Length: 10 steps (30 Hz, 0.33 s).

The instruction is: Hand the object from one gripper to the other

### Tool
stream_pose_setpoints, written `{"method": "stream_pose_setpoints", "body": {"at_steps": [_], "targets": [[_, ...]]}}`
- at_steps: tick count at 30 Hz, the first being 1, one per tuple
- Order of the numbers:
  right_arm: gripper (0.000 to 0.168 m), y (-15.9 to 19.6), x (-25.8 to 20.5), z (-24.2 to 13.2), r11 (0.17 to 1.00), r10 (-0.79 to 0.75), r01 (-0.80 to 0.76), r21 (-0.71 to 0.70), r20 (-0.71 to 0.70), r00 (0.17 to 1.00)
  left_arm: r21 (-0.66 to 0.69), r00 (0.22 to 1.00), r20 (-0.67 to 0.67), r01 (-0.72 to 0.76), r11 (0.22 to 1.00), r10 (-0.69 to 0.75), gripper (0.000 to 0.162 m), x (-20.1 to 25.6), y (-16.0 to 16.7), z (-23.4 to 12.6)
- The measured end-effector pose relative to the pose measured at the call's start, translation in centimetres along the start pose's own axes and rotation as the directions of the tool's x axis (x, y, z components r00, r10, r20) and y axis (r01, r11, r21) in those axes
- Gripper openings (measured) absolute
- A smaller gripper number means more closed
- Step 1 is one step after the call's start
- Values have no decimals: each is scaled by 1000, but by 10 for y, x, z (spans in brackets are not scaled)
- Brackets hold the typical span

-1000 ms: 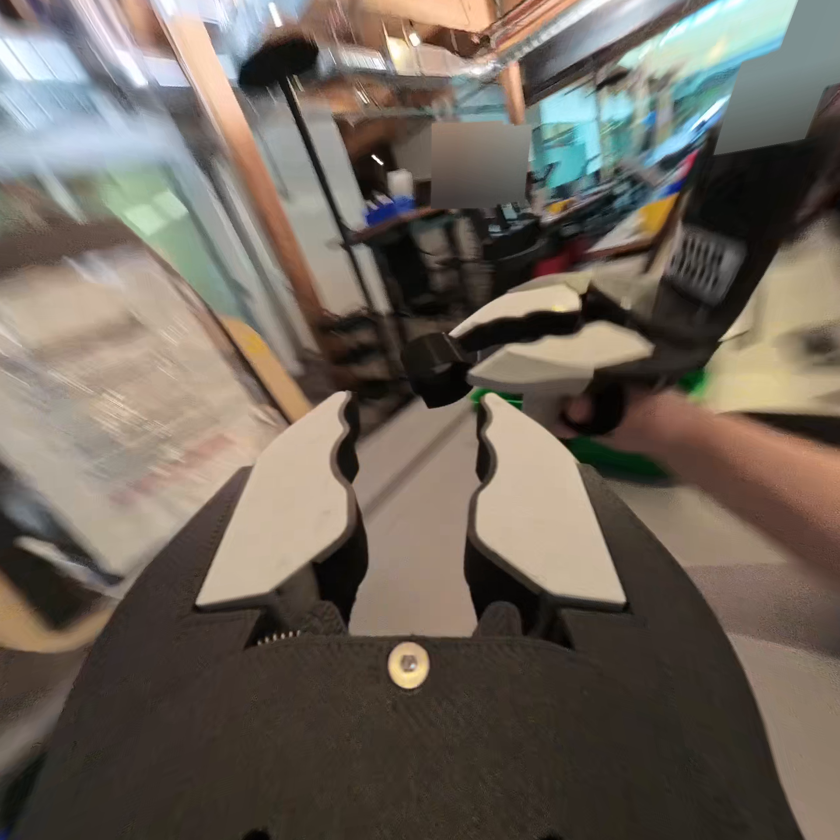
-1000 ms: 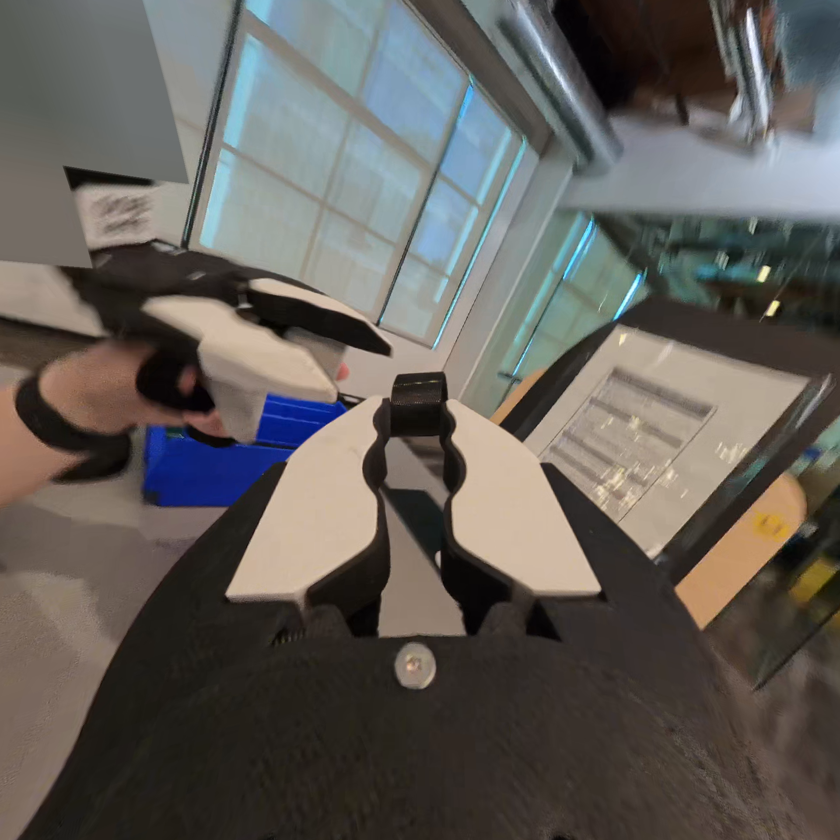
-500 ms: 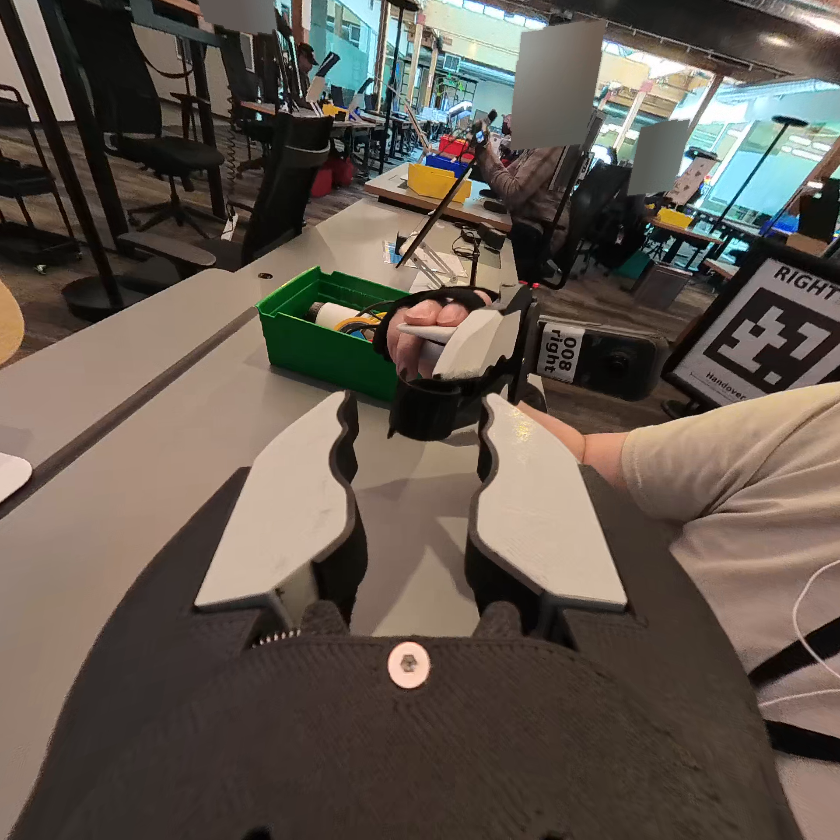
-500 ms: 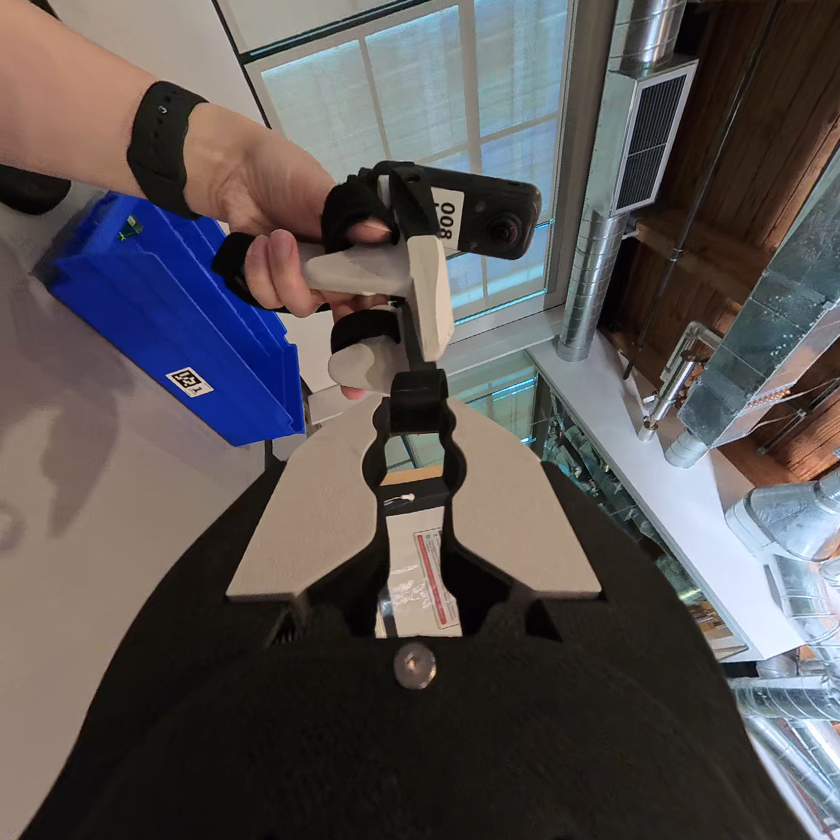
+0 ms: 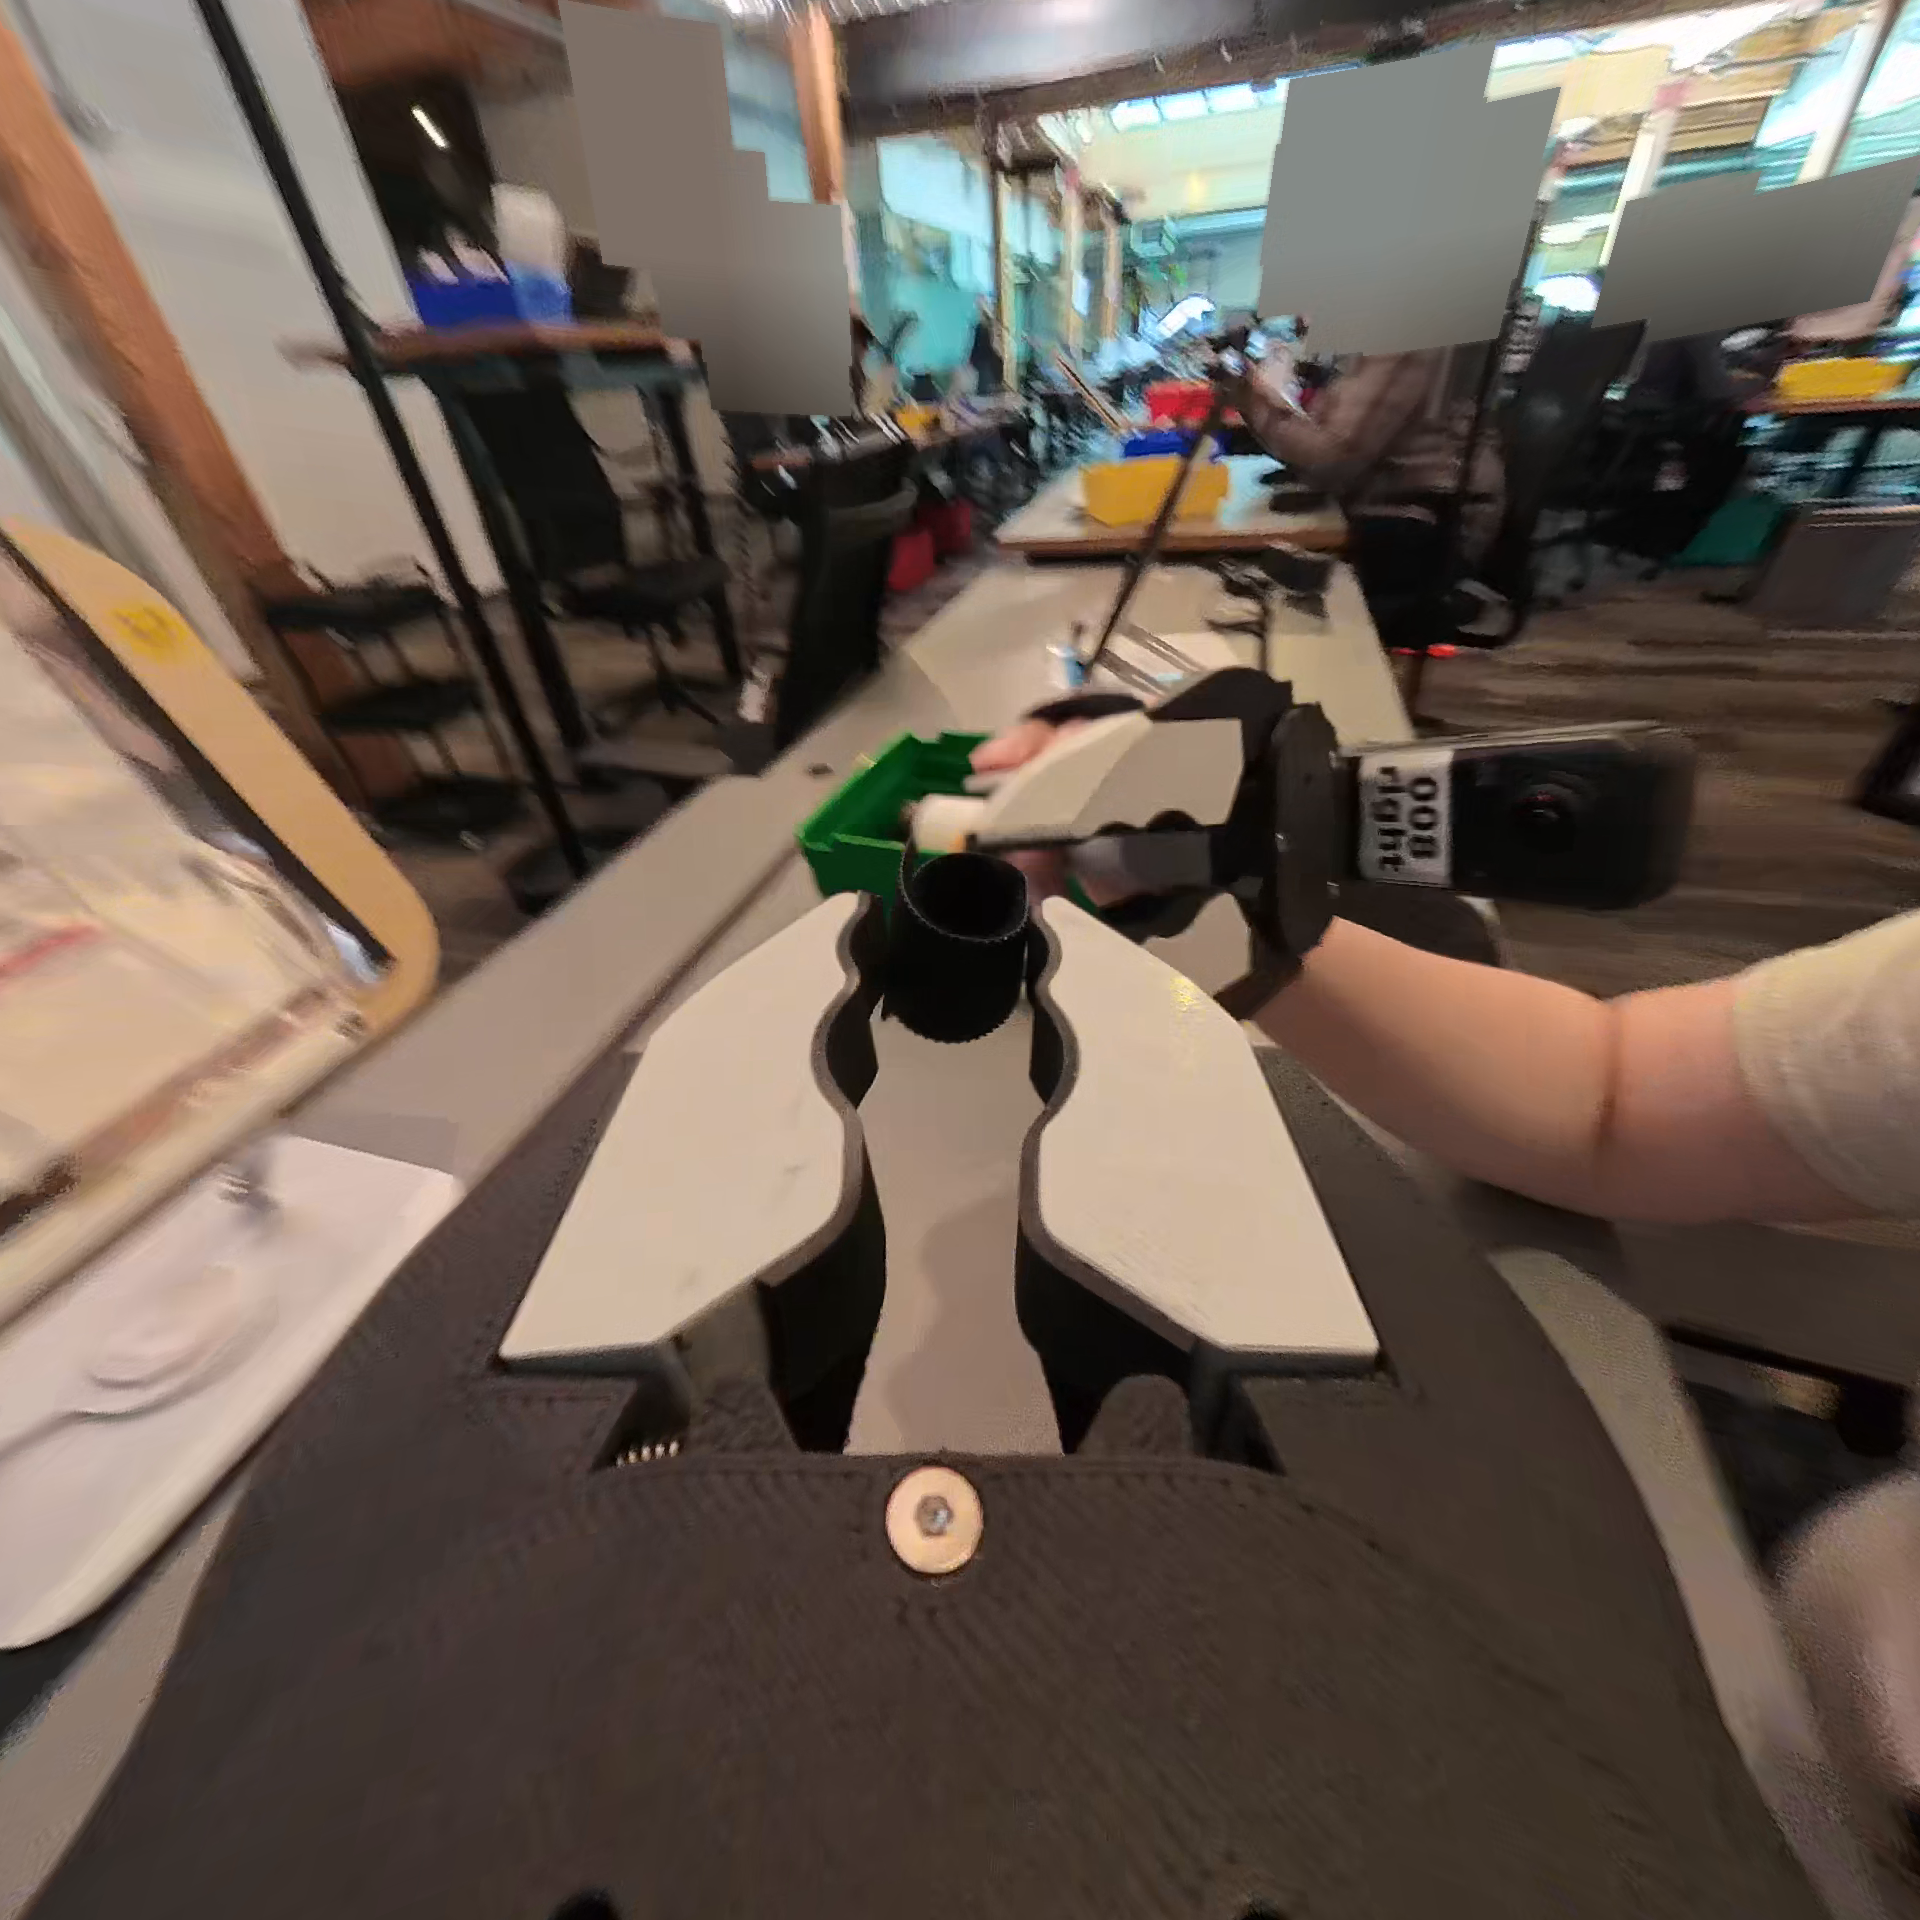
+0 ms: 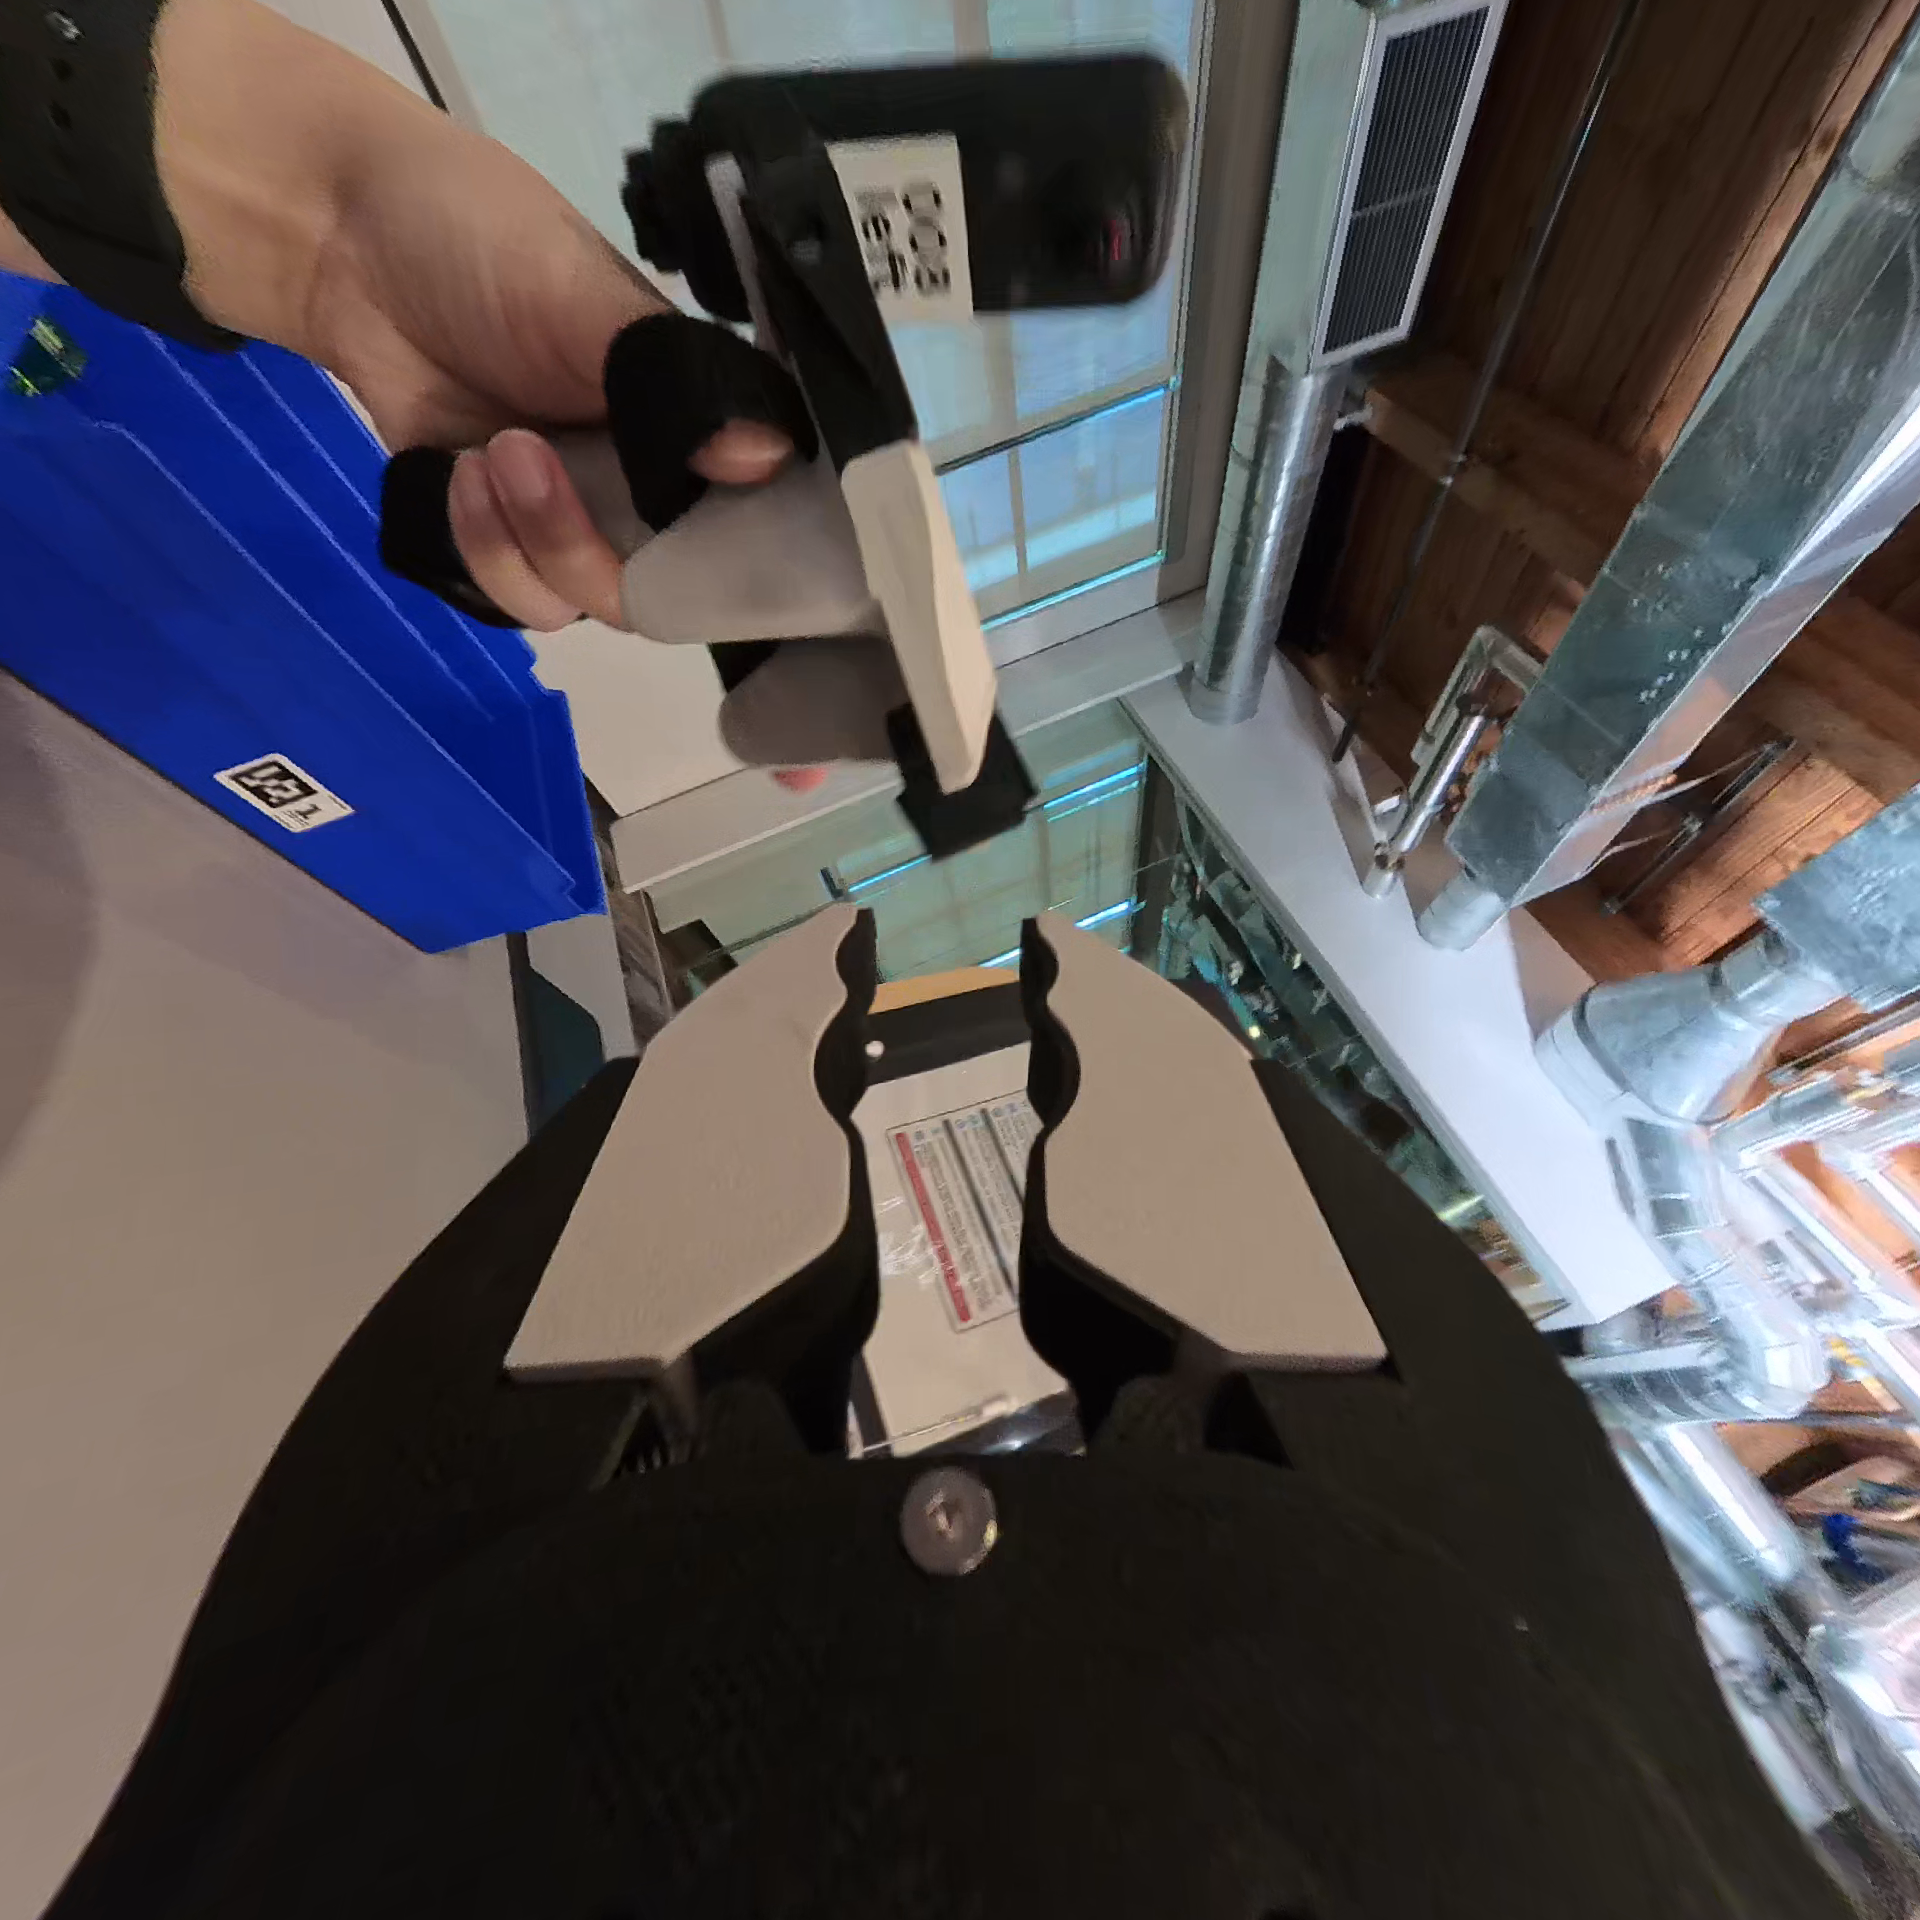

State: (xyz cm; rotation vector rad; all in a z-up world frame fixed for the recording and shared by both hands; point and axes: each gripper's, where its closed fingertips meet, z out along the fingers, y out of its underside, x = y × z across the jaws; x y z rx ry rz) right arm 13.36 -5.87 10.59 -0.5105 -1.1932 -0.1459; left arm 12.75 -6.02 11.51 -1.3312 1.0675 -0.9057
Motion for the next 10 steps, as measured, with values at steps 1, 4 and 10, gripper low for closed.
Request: {"method": "stream_pose_setpoints", "body": {"at_steps": [1,4,10], "targets": [[27,3,1,0,999,54,-53,-4,9,999,29,996,65,-67,997,65,25,-6,-6,-3],[30,18,6,4,893,451,-450,-30,52,891,35,886,326,-360,932,330,26,-22,-19,-11],[48,-7,20,5,-304,763,-942,-141,556,-329,108,791,265,-593,798,552,26,28,-22,5]]}}
